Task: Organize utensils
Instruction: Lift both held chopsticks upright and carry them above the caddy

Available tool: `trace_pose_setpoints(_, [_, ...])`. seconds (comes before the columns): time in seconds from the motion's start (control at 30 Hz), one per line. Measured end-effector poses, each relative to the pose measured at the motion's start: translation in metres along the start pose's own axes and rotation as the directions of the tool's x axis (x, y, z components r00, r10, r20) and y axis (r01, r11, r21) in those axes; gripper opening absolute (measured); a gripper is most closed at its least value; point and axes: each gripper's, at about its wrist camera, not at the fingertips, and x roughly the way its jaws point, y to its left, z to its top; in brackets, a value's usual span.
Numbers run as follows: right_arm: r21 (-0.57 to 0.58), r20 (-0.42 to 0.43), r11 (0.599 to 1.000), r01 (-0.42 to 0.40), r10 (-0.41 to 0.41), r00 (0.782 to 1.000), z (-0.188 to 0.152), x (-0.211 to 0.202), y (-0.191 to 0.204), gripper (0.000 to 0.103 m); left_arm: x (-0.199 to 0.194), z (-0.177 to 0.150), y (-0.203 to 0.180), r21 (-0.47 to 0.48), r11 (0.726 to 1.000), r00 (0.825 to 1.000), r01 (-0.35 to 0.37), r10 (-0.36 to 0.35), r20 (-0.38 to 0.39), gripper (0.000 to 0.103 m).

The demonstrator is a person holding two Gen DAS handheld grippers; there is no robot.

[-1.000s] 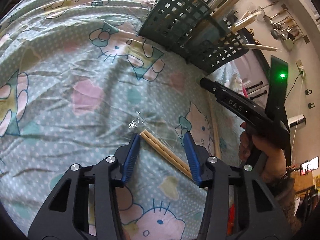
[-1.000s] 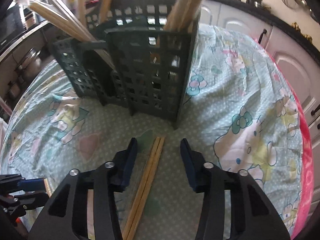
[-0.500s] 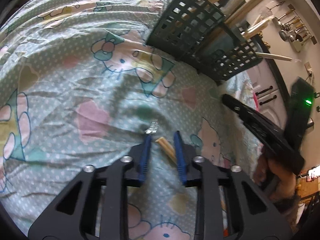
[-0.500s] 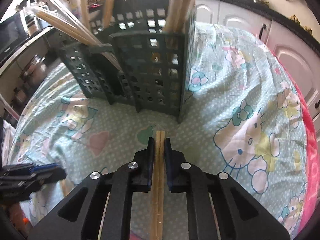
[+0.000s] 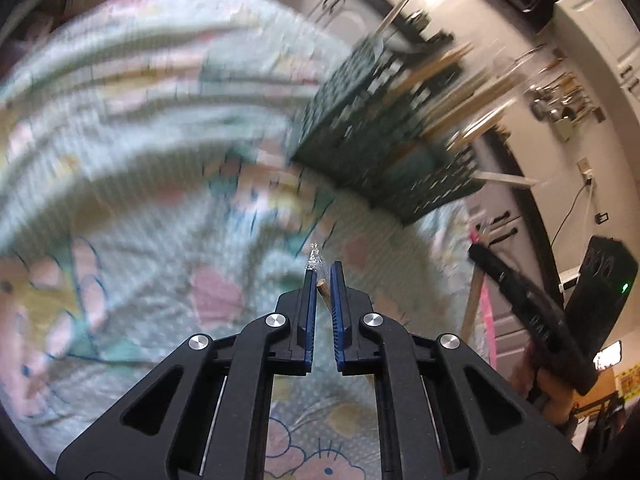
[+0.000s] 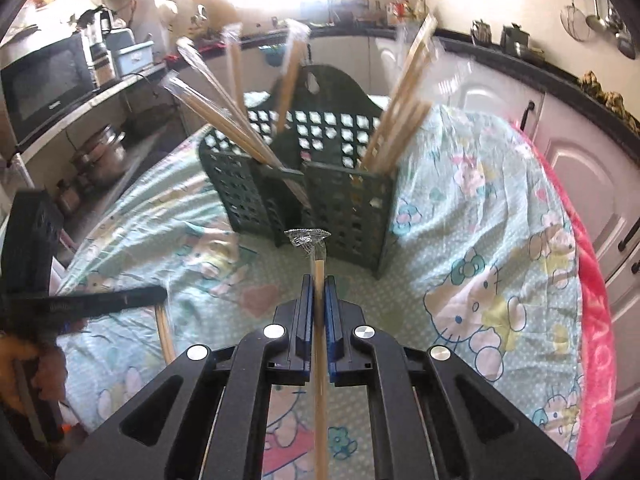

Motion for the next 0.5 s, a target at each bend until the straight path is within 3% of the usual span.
trace_pose_setpoints(0.27, [-0.040, 0.102, 0.998, -0.049, 0.052, 0.993, 0.022, -0.042, 0.022, 0.006, -0.059, 0.033, -0.048, 0.138, 0.990, 0.985, 0.038, -0.060, 0.159, 0.002])
trace_pose_setpoints(0.5, [-0.093, 0.230, 0.994, -0.055, 0.075, 0.970, 0.053, -0.087, 0.038, 0.006, -0.103, 0.066, -0.089, 0.260, 0.965, 0.955, 0.026, -0.101, 0.281, 0.002])
